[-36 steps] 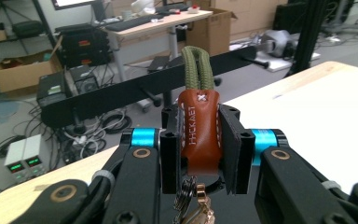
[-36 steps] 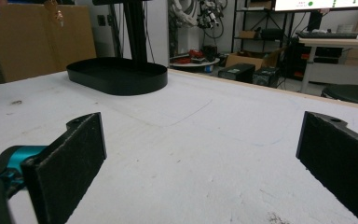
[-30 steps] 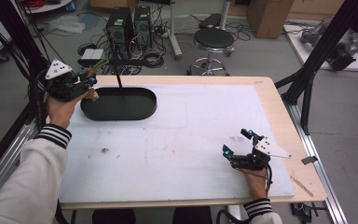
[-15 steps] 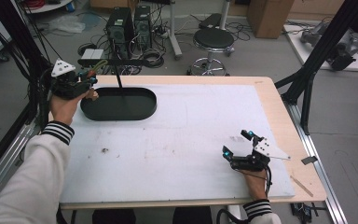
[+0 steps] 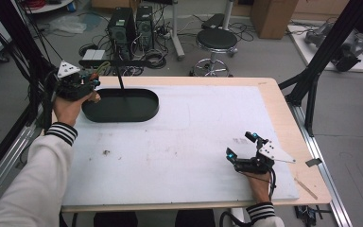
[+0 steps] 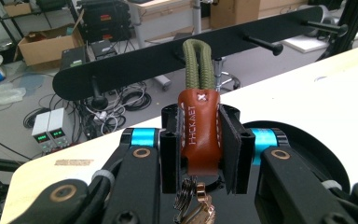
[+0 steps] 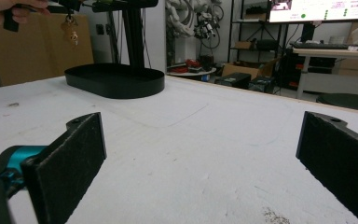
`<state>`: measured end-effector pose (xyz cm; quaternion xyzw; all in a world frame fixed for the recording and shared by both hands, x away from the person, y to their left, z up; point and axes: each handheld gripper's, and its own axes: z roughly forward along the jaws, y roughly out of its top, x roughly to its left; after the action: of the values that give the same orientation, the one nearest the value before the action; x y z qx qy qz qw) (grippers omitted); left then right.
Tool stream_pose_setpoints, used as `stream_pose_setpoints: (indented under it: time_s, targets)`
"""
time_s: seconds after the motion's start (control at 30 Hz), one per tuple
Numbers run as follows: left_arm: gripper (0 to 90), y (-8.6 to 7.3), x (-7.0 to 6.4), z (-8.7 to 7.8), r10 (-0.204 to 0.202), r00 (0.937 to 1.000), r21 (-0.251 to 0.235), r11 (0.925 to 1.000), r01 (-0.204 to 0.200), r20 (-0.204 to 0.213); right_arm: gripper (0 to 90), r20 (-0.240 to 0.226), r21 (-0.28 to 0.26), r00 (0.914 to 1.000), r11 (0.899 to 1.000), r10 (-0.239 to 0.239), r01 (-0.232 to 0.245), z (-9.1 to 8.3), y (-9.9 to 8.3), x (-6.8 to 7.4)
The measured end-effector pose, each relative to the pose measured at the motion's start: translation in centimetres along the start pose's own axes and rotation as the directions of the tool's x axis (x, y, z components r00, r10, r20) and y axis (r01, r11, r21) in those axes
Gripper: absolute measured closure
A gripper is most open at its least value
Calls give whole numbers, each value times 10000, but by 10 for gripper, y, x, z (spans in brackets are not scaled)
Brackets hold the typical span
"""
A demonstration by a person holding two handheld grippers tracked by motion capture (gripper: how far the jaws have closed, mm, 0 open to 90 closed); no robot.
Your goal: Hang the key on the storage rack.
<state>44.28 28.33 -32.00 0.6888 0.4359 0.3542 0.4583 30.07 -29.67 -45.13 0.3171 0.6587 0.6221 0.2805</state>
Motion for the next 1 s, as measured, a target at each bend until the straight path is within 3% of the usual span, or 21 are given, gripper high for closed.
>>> stream_pose_setpoints:
  time_s: [0.67, 1.0]
  targets:
    - [716, -13, -1, 14, -4, 9986, 643, 9979, 38, -535, 4, 30, -138, 10000, 9999, 87, -87, -1, -1, -1]
    - [716, -19, 0, 26, 27, 9982, 929, 9957, 29, -604, 4, 15, -173, 10000, 9998, 61, -61, -2, -1, -1]
